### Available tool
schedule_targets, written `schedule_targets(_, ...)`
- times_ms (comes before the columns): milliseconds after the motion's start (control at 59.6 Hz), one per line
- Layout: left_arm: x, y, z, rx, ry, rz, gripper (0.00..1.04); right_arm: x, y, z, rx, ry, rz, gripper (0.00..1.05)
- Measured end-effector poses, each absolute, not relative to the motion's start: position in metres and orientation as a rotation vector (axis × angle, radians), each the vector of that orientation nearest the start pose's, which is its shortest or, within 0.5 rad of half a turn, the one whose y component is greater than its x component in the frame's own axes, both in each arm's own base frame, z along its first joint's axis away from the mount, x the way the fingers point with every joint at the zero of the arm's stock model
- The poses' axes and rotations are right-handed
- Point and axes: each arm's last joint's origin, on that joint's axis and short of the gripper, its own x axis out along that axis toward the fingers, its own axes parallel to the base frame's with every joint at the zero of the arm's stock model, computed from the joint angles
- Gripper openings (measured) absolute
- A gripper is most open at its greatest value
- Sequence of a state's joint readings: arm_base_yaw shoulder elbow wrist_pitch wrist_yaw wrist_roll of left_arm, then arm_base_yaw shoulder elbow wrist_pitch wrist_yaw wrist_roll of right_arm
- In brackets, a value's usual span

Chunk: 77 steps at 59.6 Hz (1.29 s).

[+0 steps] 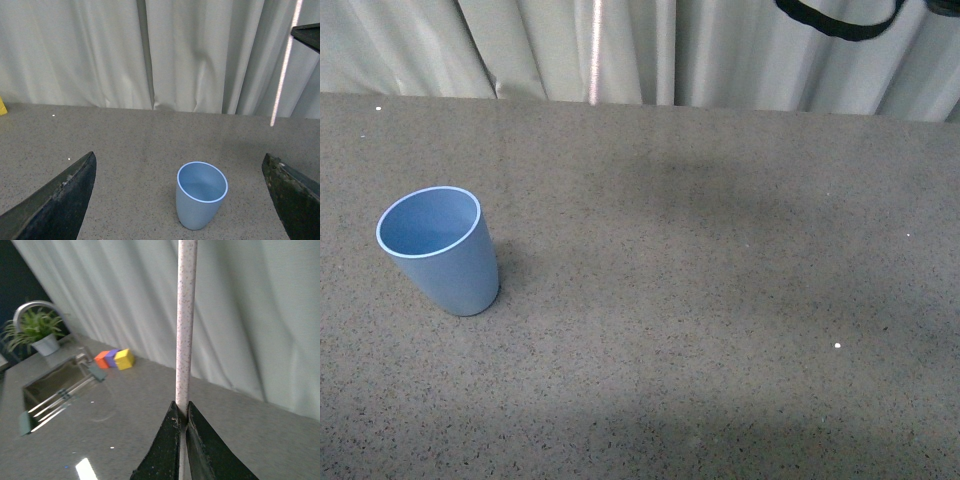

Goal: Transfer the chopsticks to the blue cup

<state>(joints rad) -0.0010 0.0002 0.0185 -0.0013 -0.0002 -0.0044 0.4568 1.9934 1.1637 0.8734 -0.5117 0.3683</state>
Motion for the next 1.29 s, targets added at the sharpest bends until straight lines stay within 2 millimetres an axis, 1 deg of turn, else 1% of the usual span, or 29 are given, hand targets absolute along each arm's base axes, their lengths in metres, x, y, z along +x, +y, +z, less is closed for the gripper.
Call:
schedule_targets(34, 0.097, 0.000, 0.170, -0.004, -0.017, -0.001, 0.98, 0.380, 0.213, 0.208, 0.337, 0.140, 1.006, 0.01)
schedule_targets(134, 0.097, 0.000, 0.170, -0.004, -0.017, -0.001, 0.98, 0.379, 0.235, 0.201, 0.333, 0.196, 1.069, 0.01)
schedule_targets(201, 0.097, 0.000, 0.170, -0.004, -0.017, -0.001, 0.98, 0.375, 0.250, 0.191, 0.339, 0.222, 1.132, 0.01)
schedule_targets(285, 0.097, 0.000, 0.170, -0.004, -0.017, -0.001, 0.98, 0.372, 0.264, 0.180, 0.342, 0.252, 1.171, 0.01)
schedule_targets(537, 0.097, 0.000, 0.170, -0.004, -0.017, -0.001, 0.98, 0.376, 0.285, 0.155, 0.339, 0.299, 1.204, 0.01)
schedule_targets(772, 0.097, 0.000, 0.170, -0.004, -0.017, -0.001, 0.98, 0.367, 0.302, 0.128, 0.323, 0.370, 1.229, 0.01)
schedule_targets(990, 0.097, 0.000, 0.170, -0.004, -0.017, -0.001, 0.98, 0.363, 0.307, 0.119, 0.303, 0.400, 1.217, 0.01)
schedule_targets(1023, 0.097, 0.000, 0.170, -0.004, -0.017, -0.001, 0.98, 0.363, 0.306, 0.119, 0.299, 0.398, 1.216, 0.04)
schedule_targets(1174, 0.097, 0.000, 0.170, -0.004, -0.017, -0.001, 0.98, 0.365, 0.304, 0.118, 0.290, 0.395, 1.209, 0.35)
schedule_targets(1225, 0.097, 0.000, 0.170, -0.004, -0.017, -0.001, 0.98, 0.365, 0.303, 0.118, 0.290, 0.396, 1.208, 0.42)
schedule_targets(1292, 0.097, 0.000, 0.170, -0.004, -0.017, -0.001, 0.98, 0.365, 0.303, 0.117, 0.289, 0.398, 1.210, 0.54)
